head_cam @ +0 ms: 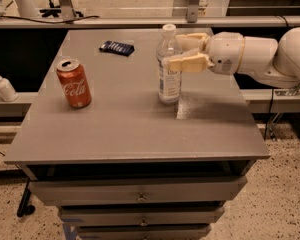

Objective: Place blue plastic bottle upright

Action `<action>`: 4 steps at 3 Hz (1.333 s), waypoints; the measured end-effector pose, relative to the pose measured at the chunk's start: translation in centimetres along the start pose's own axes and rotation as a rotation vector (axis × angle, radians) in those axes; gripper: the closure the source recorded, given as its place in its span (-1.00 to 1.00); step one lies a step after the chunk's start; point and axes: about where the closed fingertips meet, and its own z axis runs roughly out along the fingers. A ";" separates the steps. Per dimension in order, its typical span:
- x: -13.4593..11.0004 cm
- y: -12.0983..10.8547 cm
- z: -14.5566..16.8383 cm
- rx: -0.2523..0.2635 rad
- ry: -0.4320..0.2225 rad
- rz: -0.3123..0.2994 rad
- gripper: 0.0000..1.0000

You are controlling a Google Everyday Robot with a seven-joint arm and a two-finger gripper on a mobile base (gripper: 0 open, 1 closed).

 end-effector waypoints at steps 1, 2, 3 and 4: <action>0.2 0.0 0.0 -0.003 0.013 0.001 -0.28; 0.3 0.0 -0.2 -0.001 0.024 0.002 -0.78; 0.4 0.0 -0.4 0.002 0.032 0.001 -1.00; 0.5 0.0 -0.6 0.005 0.038 0.000 -1.00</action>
Offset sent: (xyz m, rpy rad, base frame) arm 0.0000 -0.0116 -0.0050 -0.0338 0.0140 -0.0179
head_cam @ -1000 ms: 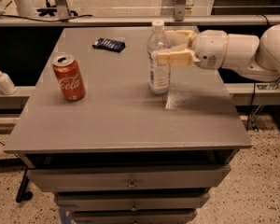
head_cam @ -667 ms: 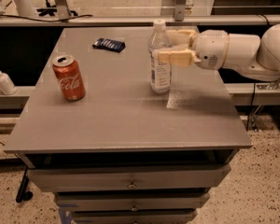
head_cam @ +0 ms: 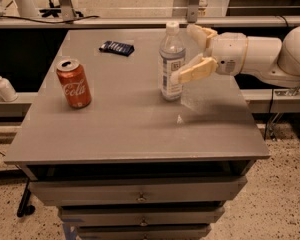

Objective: Place blue plastic bottle upright

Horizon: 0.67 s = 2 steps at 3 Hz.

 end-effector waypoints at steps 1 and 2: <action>0.2 -0.1 -0.7 0.007 0.015 -0.005 -1.00; 0.5 -0.3 -1.7 0.015 0.039 -0.011 -1.00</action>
Offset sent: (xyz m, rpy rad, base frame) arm -0.0017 -0.0379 -0.0066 -0.0688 0.0009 -0.0458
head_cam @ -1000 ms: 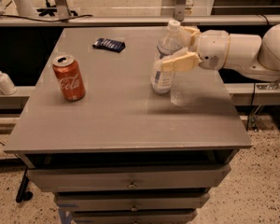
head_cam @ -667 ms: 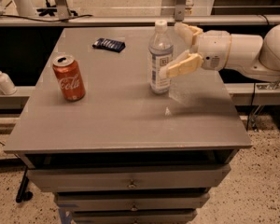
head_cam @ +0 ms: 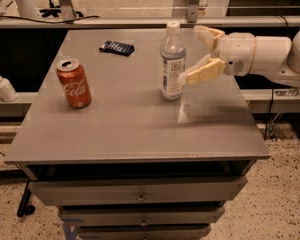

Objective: Place blue plastic bottle upright

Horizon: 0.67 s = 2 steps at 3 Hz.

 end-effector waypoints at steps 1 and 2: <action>0.6 -0.6 -2.0 0.012 0.045 -0.012 -1.00; 1.8 -1.3 -5.2 0.038 0.097 -0.013 -1.00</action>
Offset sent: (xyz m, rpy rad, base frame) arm -0.0060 -0.1062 -0.0179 -0.1491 0.0265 -0.1055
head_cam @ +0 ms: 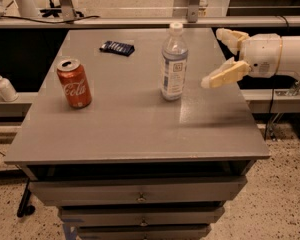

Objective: Place blue plastic bottle upright

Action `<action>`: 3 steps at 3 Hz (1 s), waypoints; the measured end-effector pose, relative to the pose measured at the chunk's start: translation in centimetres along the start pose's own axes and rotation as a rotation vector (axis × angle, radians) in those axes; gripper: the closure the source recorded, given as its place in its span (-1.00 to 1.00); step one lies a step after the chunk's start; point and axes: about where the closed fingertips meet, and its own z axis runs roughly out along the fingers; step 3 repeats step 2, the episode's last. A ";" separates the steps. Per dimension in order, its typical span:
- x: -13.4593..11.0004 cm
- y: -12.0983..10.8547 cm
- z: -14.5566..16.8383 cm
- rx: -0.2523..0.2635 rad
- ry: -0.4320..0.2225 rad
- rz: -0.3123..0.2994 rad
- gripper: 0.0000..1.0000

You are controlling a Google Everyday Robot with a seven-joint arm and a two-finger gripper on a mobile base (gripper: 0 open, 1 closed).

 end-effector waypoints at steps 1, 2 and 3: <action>1.5 -0.7 -3.7 0.026 0.053 0.002 -1.00; 1.5 -0.7 -3.7 0.026 0.053 0.002 -1.00; 1.5 -0.7 -3.7 0.026 0.053 0.002 -1.00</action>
Offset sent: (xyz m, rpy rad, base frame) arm -0.0047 -0.0323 -0.0050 -0.0369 0.0109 -0.0306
